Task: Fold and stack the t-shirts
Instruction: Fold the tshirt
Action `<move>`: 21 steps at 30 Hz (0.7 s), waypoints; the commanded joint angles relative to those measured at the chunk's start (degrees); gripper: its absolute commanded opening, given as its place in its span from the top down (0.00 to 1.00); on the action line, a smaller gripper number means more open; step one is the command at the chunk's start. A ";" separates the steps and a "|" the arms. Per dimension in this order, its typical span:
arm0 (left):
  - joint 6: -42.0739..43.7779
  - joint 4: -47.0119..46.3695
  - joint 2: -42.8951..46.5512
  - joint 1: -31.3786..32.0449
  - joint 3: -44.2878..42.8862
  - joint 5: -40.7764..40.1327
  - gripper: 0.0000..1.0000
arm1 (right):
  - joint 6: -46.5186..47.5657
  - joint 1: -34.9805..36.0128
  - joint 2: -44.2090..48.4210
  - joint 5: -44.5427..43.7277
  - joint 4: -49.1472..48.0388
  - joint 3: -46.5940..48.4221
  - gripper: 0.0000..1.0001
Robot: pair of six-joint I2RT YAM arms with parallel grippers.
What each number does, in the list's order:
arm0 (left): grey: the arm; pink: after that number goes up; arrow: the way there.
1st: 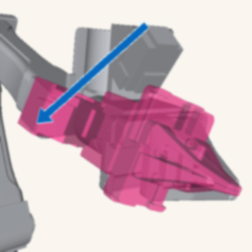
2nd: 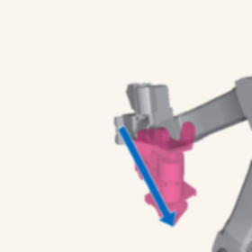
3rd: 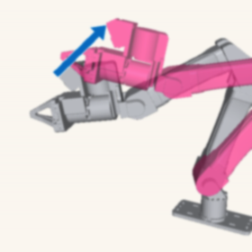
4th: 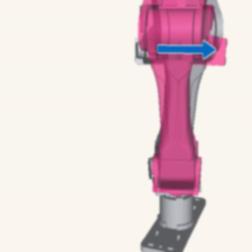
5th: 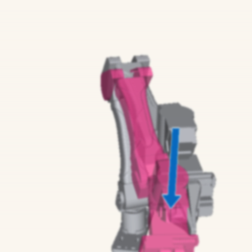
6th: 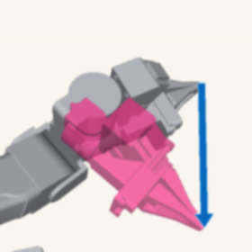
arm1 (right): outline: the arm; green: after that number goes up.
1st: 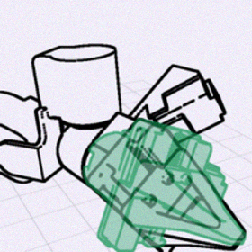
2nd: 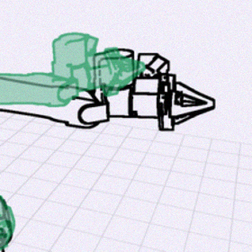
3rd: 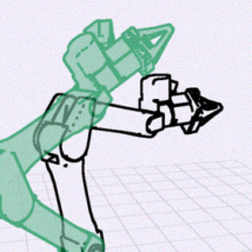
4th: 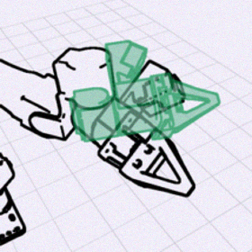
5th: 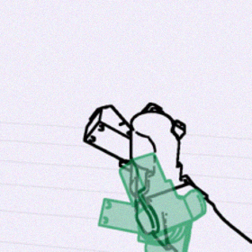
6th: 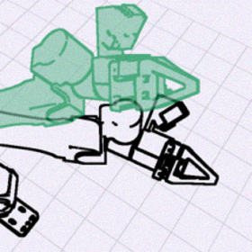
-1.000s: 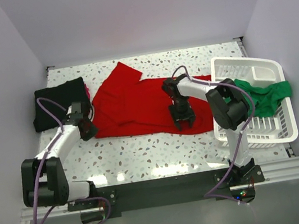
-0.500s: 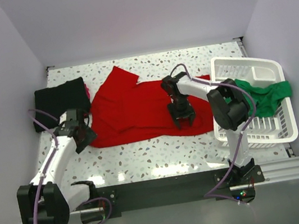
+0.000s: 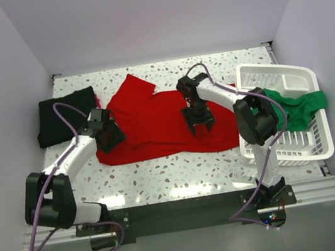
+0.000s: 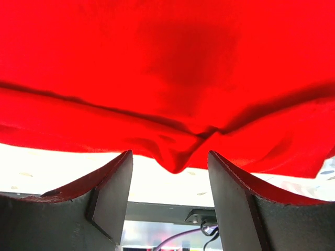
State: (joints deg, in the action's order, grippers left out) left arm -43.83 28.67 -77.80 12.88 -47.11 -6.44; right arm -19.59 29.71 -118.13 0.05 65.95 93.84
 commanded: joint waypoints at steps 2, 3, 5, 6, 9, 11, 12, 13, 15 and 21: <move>0.85 -4.76 -3.23 0.39 0.26 1.78 0.38 | 1.40 -0.01 -1.67 1.53 0.41 1.43 0.37; 0.94 -4.85 -4.02 0.39 0.61 1.69 0.38 | 1.49 -0.09 -1.93 1.61 0.23 1.34 0.37; 0.77 -4.76 -4.55 0.30 2.02 1.08 0.38 | 1.84 -0.09 -2.72 1.53 -0.38 0.82 0.37; 0.51 -4.76 -4.90 0.12 2.63 0.55 0.38 | 1.84 -0.01 -3.07 1.53 -0.82 0.64 0.37; -0.46 -4.93 -5.17 -1.45 5.97 0.46 0.38 | 1.84 -0.01 -4.04 1.61 -1.96 -0.24 0.37; -1.34 -5.02 -4.99 -4.51 9.31 1.77 0.39 | 1.49 -0.01 -4.30 2.31 -2.58 -1.46 0.37; -1.60 -5.11 -4.12 -5.67 11.41 2.82 0.40 | 1.32 -0.01 -4.39 2.67 -3.02 -1.82 0.37; -2.13 -5.20 -3.24 -6.81 12.56 3.18 0.41 | 1.31 0.17 -4.39 2.84 -3.28 -2.17 0.37; -2.66 -5.37 0.08 -9.80 15.37 3.36 0.41 | 1.23 0.43 -4.22 3.20 -3.64 -3.40 0.37; -2.49 -3.97 5.29 -14.72 17.06 1.52 0.42 | 0.44 3.33 -3.25 4.78 -4.78 -6.39 0.37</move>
State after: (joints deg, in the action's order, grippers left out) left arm -47.00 20.12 -72.51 0.45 -32.10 -0.82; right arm -18.96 31.29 -122.28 3.68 63.16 89.56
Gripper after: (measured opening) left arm 0.581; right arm 0.633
